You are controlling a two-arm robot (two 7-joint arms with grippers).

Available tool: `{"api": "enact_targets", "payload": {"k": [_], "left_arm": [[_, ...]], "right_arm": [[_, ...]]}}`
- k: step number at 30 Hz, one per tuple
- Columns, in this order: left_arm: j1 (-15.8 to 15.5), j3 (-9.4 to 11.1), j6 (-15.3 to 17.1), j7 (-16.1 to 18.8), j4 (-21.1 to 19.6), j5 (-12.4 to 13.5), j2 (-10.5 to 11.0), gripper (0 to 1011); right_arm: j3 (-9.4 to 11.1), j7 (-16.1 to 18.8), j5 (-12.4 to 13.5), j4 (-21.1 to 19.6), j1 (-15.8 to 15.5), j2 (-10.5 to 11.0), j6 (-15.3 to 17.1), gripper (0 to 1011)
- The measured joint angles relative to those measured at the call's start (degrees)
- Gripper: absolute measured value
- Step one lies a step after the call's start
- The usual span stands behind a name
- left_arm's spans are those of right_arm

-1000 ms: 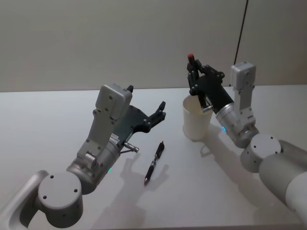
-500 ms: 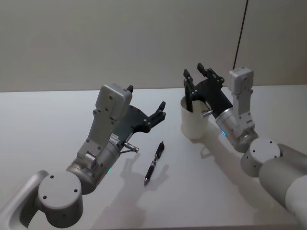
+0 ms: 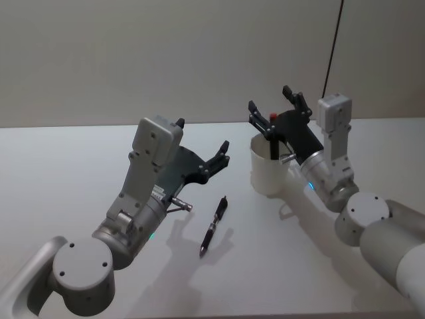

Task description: Place the pen into the pen holder.

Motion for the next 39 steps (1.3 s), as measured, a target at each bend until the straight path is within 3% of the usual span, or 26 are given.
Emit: {"api": "enact_targets", "payload": {"k": [5, 14, 18, 20, 29, 39], "left_arm": [[0.0, 0.0, 0.0, 0.0, 0.0, 0.0, 0.0, 1003], [0.0, 0.0, 0.0, 0.0, 0.0, 0.0, 0.0, 1003], [0.0, 0.0, 0.0, 0.0, 0.0, 0.0, 0.0, 1003], [0.0, 0.0, 0.0, 0.0, 0.0, 0.0, 0.0, 1003], [0.0, 0.0, 0.0, 0.0, 0.0, 0.0, 0.0, 1003], [0.0, 0.0, 0.0, 0.0, 0.0, 0.0, 0.0, 1003]], "right_arm": [[0.76, 0.61, 0.0, -0.09, 0.34, 0.14, 0.42, 1001], [2.32, 2.33, 0.52, -1.11, 0.98, 0.7, 3.38, 1001], [3.39, 3.2, 0.62, -4.14, 0.41, 1.55, 6.73, 1002], [3.8, 3.43, 0.56, -6.62, -0.6, 2.04, 8.88, 1001], [6.61, 3.78, -0.53, -30.21, -11.52, 6.22, 24.46, 1001], [9.12, 3.41, -1.81, -45.4, -19.32, 9.58, 34.59, 1002]]}}
